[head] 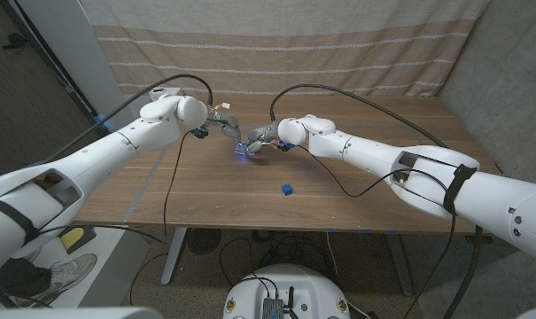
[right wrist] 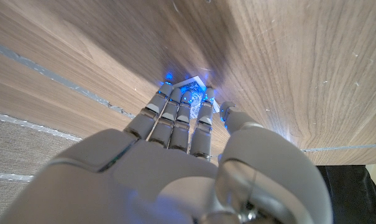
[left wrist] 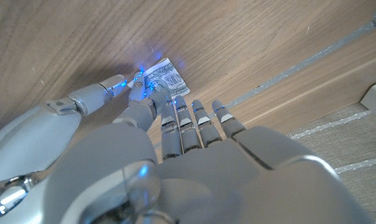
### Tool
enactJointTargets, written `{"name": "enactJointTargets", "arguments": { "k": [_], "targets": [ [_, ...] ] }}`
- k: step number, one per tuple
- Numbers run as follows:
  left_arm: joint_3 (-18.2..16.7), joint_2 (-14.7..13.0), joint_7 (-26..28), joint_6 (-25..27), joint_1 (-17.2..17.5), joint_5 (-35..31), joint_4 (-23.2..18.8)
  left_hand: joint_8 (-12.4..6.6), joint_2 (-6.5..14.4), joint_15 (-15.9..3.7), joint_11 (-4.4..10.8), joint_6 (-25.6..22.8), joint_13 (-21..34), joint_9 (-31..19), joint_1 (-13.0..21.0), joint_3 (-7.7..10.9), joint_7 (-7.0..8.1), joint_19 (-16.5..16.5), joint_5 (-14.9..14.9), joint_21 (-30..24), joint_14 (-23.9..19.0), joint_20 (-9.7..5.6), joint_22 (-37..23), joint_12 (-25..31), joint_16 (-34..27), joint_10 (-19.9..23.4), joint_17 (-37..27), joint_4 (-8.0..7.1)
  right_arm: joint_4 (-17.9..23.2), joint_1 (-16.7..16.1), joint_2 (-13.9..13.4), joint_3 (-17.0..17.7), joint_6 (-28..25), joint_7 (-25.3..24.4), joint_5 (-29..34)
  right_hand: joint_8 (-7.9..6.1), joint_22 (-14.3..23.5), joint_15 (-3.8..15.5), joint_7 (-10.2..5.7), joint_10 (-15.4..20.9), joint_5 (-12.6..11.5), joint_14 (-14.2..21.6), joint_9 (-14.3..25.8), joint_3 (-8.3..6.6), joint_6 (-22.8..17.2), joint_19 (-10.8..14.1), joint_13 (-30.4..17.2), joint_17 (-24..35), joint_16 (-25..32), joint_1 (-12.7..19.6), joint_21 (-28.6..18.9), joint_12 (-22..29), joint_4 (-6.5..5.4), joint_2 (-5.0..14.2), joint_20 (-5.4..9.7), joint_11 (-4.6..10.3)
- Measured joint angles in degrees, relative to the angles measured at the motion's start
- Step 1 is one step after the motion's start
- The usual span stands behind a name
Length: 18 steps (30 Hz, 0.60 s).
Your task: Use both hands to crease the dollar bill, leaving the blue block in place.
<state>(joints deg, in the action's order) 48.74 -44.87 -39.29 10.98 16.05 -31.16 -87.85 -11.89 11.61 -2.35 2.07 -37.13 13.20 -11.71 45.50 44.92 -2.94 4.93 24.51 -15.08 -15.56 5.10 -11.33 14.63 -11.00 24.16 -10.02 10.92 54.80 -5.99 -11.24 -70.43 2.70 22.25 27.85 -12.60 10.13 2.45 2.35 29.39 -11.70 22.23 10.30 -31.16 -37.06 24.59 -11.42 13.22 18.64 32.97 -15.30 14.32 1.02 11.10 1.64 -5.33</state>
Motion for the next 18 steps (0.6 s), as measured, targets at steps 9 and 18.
{"name": "enactJointTargets", "arguments": {
  "k": [9,18],
  "targets": [
    [2.53,0.81,-0.9,0.56,-2.01,-4.97,0.34,0.0,-0.04,-0.01,0.49,-2.65,0.0,0.0,8.42,4.43,0.81,-0.86,3.45,0.0,-0.6,-3.55,-0.29,0.42,0.0,1.53,0.0,0.18,-1.2,0.15,0.38,0.27,0.91,-0.36,-0.51,0.44,0.02,-0.01,0.0,-0.01,0.0,-0.01,0.03,0.0,0.0,0.0,0.09,0.0,0.0,0.0,0.28,-0.39,0.0,0.0,0.0,0.01],
    [4.89,2.36,-1.21,0.44,-3.5,-9.48,2.21,1.13,-0.82,-0.02,0.21,0.94,-0.12,0.0,10.52,3.23,0.61,0.1,3.9,-0.66,0.66,-5.45,-0.54,-0.31,0.43,-0.67,-0.1,-0.42,-2.92,0.47,0.98,0.34,1.97,-0.68,-1.15,0.45,-0.01,-0.01,0.0,-0.01,0.0,-0.01,0.03,0.0,0.0,-0.01,0.11,0.0,0.0,0.0,0.27,-0.42,0.0,0.0,0.0,0.01]
  ]
}}
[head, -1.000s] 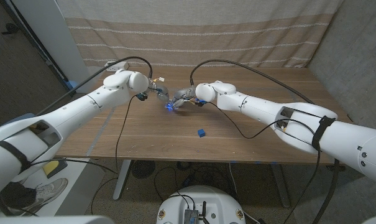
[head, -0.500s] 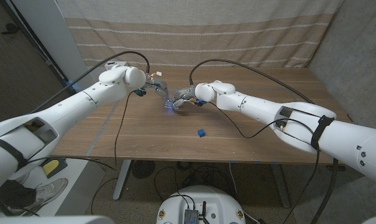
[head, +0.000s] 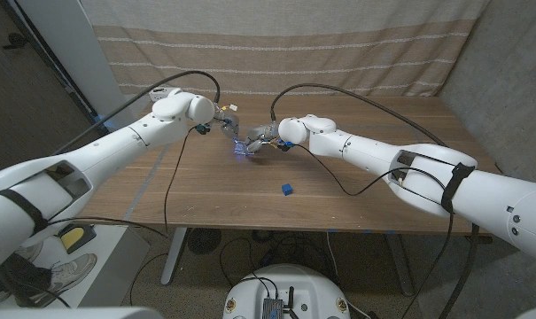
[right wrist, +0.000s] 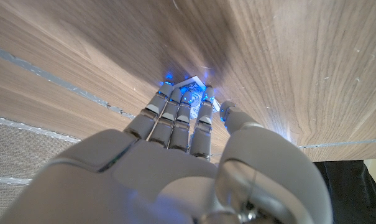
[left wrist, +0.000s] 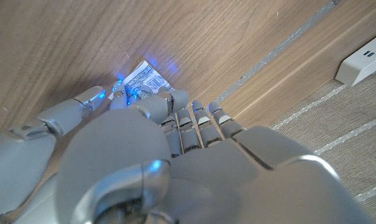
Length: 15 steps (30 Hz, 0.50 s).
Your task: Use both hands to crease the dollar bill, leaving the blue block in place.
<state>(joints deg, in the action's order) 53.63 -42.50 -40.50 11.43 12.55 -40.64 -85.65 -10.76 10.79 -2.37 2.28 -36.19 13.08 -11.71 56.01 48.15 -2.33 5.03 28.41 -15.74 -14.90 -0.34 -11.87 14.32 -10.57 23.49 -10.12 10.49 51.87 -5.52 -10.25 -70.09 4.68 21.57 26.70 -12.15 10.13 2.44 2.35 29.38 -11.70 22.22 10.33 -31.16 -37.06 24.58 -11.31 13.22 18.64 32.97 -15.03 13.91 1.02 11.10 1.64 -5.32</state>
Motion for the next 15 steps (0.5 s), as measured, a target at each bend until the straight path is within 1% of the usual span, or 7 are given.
{"name": "enactJointTargets", "arguments": {
  "k": [2,5,7,10,12,15],
  "targets": [
    [0.21,0.2,-0.01,-0.02,-0.13,-0.44,0.3,0.43,0.0,0.1,0.05,1.05,-0.05,0.0,0.0,-0.9,-0.01,0.18,0.0,0.0,0.57,-0.62,-0.01,-0.38,0.0,-0.36,0.0,-0.1,-0.27,0.08,0.1,0.0,0.09,-0.03,-0.07,0.0,-0.01,0.0,0.0,0.0,0.0,0.0,0.0,0.0,0.0,0.0,0.0,0.0,0.0,0.0,0.0,0.0,0.0,0.0,0.0,0.0],
    [0.81,0.87,-0.03,-0.3,-0.52,-1.55,1.32,0.43,-0.02,0.01,0.05,2.97,-0.26,0.0,-0.03,-2.66,0.1,0.1,0.0,-0.41,1.26,-0.71,0.12,-1.05,0.22,-1.48,0.1,-0.5,-1.06,0.26,0.37,-0.02,0.44,-0.12,-0.26,0.0,-0.01,0.0,0.0,0.0,0.0,0.0,0.0,0.0,0.0,0.0,0.01,0.0,0.0,0.0,-0.03,0.0,0.0,0.0,0.0,0.0],
    [1.07,1.26,-0.03,-0.54,-0.72,-1.85,1.96,0.82,-0.39,0.18,0.21,4.2,-0.32,0.0,-0.4,-3.63,0.31,0.4,0.0,-0.41,1.88,-1.01,0.16,-1.05,0.22,-2.03,0.26,-0.73,-1.51,0.36,0.54,-0.06,0.66,-0.19,-0.36,0.0,-0.01,0.0,0.0,0.0,0.0,0.0,0.0,0.0,0.0,0.02,0.01,0.0,0.0,0.0,-0.04,0.0,0.0,0.0,0.02,0.0],
    [1.27,1.69,-0.03,-0.85,-0.93,-1.98,2.71,0.82,-0.77,0.01,0.08,4.87,-0.32,0.0,-0.77,-4.47,0.61,0.4,0.0,-0.41,2.06,-1.01,0.16,-1.49,0.22,-2.15,0.26,-1.02,-2.0,0.48,0.71,-0.11,0.93,-0.3,-0.46,0.0,-0.01,0.0,0.0,-0.01,0.0,0.0,0.0,0.0,0.0,0.3,0.0,0.0,0.0,0.0,-0.04,-0.01,0.0,0.0,0.31,0.0],
    [1.67,2.26,0.01,-1.24,-1.27,-2.19,3.66,0.82,-0.87,0.01,0.08,4.87,-0.32,0.0,-0.87,-4.78,0.62,0.4,-0.12,-0.41,2.06,-1.01,0.16,-1.49,0.22,-2.15,0.26,-1.05,-2.69,0.64,0.97,-0.17,1.31,-0.43,-0.63,0.28,-0.01,0.0,0.0,-0.01,0.0,0.0,0.0,0.0,0.0,0.3,-0.02,0.0,0.0,0.0,0.23,-0.01,0.0,0.0,0.3,0.0],
    [2.11,2.68,0.09,-1.65,-1.57,-2.66,4.31,0.82,-1.15,0.01,0.08,5.12,-0.31,0.0,-1.15,-5.5,0.61,0.4,-0.29,-0.41,2.06,-1.01,0.16,-1.49,0.22,-2.15,0.26,-1.18,-3.44,0.81,1.24,-0.24,1.71,-0.55,-0.78,0.3,-0.02,0.0,0.0,-0.01,0.0,0.0,0.0,0.0,0.0,0.3,-0.04,0.02,0.0,0.0,0.23,-0.04,0.0,0.0,0.3,0.01]
  ]
}}
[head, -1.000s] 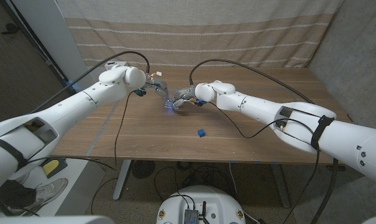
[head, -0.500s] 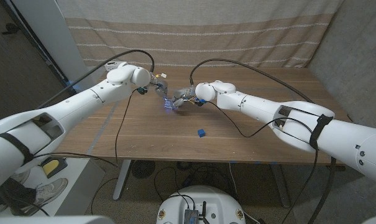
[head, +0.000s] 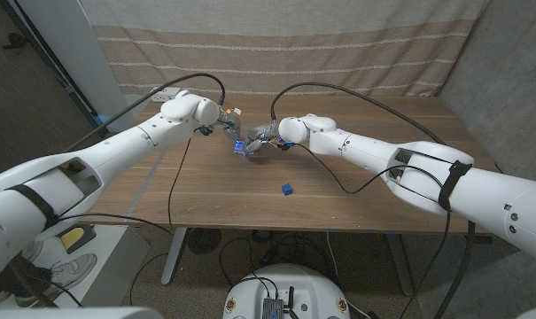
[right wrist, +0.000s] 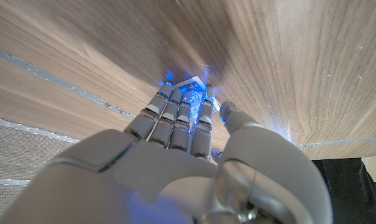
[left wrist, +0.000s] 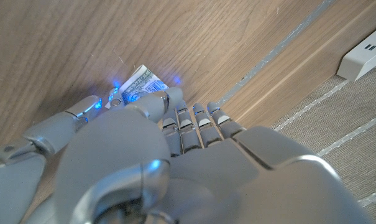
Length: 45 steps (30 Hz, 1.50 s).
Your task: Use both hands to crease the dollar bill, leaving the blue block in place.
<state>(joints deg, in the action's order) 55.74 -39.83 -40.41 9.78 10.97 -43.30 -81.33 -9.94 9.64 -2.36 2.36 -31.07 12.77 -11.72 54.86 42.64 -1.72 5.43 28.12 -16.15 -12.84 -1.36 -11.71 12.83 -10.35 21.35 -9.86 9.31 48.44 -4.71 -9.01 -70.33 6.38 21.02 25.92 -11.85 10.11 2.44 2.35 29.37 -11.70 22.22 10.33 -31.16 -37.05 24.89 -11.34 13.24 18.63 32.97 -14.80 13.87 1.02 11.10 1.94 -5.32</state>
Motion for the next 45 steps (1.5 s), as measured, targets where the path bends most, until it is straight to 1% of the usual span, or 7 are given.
{"name": "enactJointTargets", "arguments": {
  "k": [2,15,18,25,28,35,45],
  "targets": [
    [0.29,0.35,0.04,-0.21,-0.25,-0.22,0.62,0.0,-0.37,0.0,-0.3,0.38,0.0,0.0,-0.37,-0.69,0.0,0.0,0.0,0.0,0.0,0.0,0.0,0.0,0.0,-0.3,0.0,-0.18,-0.4,0.1,0.16,-0.04,0.16,-0.07,-0.07,0.0,0.0,0.0,0.0,0.0,0.0,0.0,0.0,0.0,0.0,0.0,0.0,0.0,0.0,0.0,0.0,0.0,0.0,0.0,0.0,0.0],
    [1.84,2.25,0.38,-1.18,-1.67,-0.58,4.27,-0.24,-0.1,0.01,-0.02,1.39,0.01,0.0,-1.8,-2.92,-0.2,-0.2,-0.44,0.0,0.61,0.24,-0.01,0.0,0.0,-1.19,-0.01,-0.65,-3.98,1.02,1.57,-0.56,1.68,-0.65,-0.62,0.21,0.0,0.01,0.0,-0.01,0.0,0.0,0.0,0.24,0.0,0.29,0.05,0.01,0.0,0.0,0.0,-0.45,0.24,0.0,-0.3,0.01],
    [2.15,2.53,0.26,-1.09,-1.9,-0.65,4.76,-0.5,0.18,0.11,-0.52,0.94,0.01,0.0,-2.13,-3.64,-0.64,0.11,-0.48,-0.48,0.43,0.54,-0.01,0.0,-0.23,-0.69,-0.01,-0.85,-4.39,1.14,1.69,-0.67,1.81,-0.69,-0.72,0.21,0.0,0.01,0.0,-0.02,0.0,-0.01,-0.01,0.24,0.0,0.3,0.05,0.0,0.0,0.0,0.0,-0.63,0.24,0.0,-0.32,0.02],
    [3.41,2.92,-0.42,-0.12,-2.41,-2.11,5.19,-0.68,0.19,0.41,-1.06,0.68,0.01,0.01,-3.45,-4.5,-0.9,0.76,-0.48,-0.8,-1.12,1.2,-0.01,0.0,-0.46,-0.14,-0.01,-1.26,-4.21,1.15,1.54,-0.85,1.74,-0.71,-0.79,0.2,-0.04,0.01,0.0,-0.08,0.0,-0.01,-0.02,0.24,0.01,0.3,0.05,0.0,-0.01,0.0,0.01,-0.87,0.24,0.0,-0.32,0.08],
    [3.72,3.04,-0.74,0.22,-2.52,-2.47,5.28,-0.67,0.47,0.85,-1.13,0.76,0.01,0.06,-3.77,-4.5,-1.46,1.14,-0.48,-1.03,-1.91,1.57,-0.01,0.0,-0.58,-0.08,-0.02,-1.26,-3.81,1.05,1.35,-0.88,1.53,-0.7,-0.79,0.2,-0.09,0.01,0.0,-0.08,0.0,-0.01,-0.03,0.24,0.01,0.3,0.05,0.0,-0.01,0.0,0.01,-0.89,0.24,0.0,-0.32,0.08],
    [4.23,3.16,-1.51,0.78,-2.57,-2.79,5.48,-0.68,-0.07,0.92,-1.44,0.76,0.01,0.06,-4.48,-4.5,-1.46,1.35,-0.48,-1.27,-2.4,1.35,-0.01,0.0,-0.68,0.23,0.27,-1.26,-2.82,0.81,0.87,-0.89,0.96,-0.61,-0.79,0.42,-0.12,0.01,0.0,-0.08,0.0,-0.02,-0.02,0.24,0.01,0.3,0.05,-0.06,-0.02,0.0,0.01,-1.12,0.24,0.0,-0.32,0.08],
    [4.37,3.1,-2.21,1.12,-2.5,-2.57,5.53,-0.68,-0.35,1.1,-1.44,0.76,-0.27,0.08,-5.96,-5.22,-1.46,1.35,-0.48,-1.27,-2.81,1.35,-0.02,0.0,-0.68,0.23,0.27,-1.97,-1.77,0.63,0.48,-0.86,0.27,-0.36,-0.56,0.42,-0.13,0.0,0.0,-0.08,0.0,-0.03,0.22,0.24,0.01,0.51,0.05,0.25,-0.18,0.0,0.46,-0.88,0.24,0.0,-0.1,0.08]
  ]
}}
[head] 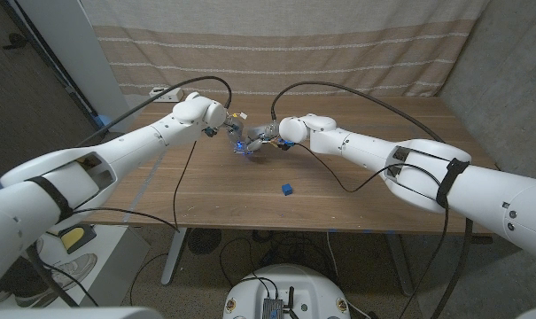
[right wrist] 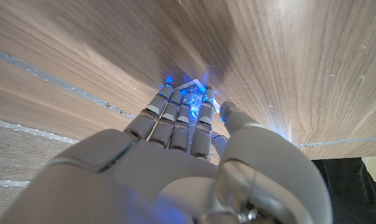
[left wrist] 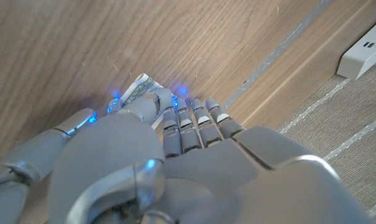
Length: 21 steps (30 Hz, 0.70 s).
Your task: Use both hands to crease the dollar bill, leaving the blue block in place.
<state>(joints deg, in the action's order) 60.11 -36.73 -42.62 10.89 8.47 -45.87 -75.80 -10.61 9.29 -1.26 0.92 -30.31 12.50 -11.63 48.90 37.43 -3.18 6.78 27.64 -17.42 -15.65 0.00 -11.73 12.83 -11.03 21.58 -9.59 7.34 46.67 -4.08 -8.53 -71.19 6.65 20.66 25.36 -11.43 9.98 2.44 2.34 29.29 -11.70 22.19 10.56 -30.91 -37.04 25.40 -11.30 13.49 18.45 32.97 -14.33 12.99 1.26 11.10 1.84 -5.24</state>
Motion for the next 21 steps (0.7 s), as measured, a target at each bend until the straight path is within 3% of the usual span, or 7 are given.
{"name": "enactJointTargets", "arguments": {
  "k": [9,15,21],
  "targets": [
    [-0.68,-1.08,0.39,0.28,0.82,0.36,-1.81,0.04,0.3,-0.09,0.0,0.44,0.0,0.14,-0.3,0.0,0.02,0.13,0.34,0.0,-0.09,0.13,0.28,0.0,0.45,0.0,0.0,0.0,0.44,-0.12,-0.16,0.1,-0.27,0.08,0.11,0.21,0.04,0.0,0.0,0.0,0.0,0.0,0.03,0.0,0.0,0.0,-0.02,0.0,0.0,0.0,0.0,0.0,0.0,0.0,0.0,0.0],
    [-1.83,-2.14,1.49,0.3,1.85,0.97,-3.73,-0.12,0.6,-0.3,0.0,0.18,0.0,-0.15,-1.2,0.0,0.26,0.06,0.55,0.01,0.12,2.59,0.13,0.0,0.45,0.0,-0.01,0.0,0.77,-0.22,-0.29,0.15,-0.5,0.11,0.18,0.21,0.04,0.0,0.0,0.0,0.0,0.0,0.03,0.0,0.0,-0.01,-0.1,0.0,0.0,0.0,0.0,0.0,0.0,0.0,0.0,0.0],
    [-3.8,-3.56,3.67,0.12,3.45,2.22,-6.32,-0.38,0.71,-0.3,0.22,-0.09,0.01,-0.11,-1.92,-0.32,0.51,0.05,0.55,0.01,0.12,3.85,0.12,0.0,0.45,-0.22,-0.16,-0.32,1.23,-0.36,-0.45,0.18,-0.8,0.19,0.29,0.21,0.02,0.0,0.0,0.0,0.0,0.0,0.02,0.0,0.0,-0.01,-0.1,0.04,0.0,0.0,0.0,0.0,0.0,0.0,-0.01,0.0]
  ]
}}
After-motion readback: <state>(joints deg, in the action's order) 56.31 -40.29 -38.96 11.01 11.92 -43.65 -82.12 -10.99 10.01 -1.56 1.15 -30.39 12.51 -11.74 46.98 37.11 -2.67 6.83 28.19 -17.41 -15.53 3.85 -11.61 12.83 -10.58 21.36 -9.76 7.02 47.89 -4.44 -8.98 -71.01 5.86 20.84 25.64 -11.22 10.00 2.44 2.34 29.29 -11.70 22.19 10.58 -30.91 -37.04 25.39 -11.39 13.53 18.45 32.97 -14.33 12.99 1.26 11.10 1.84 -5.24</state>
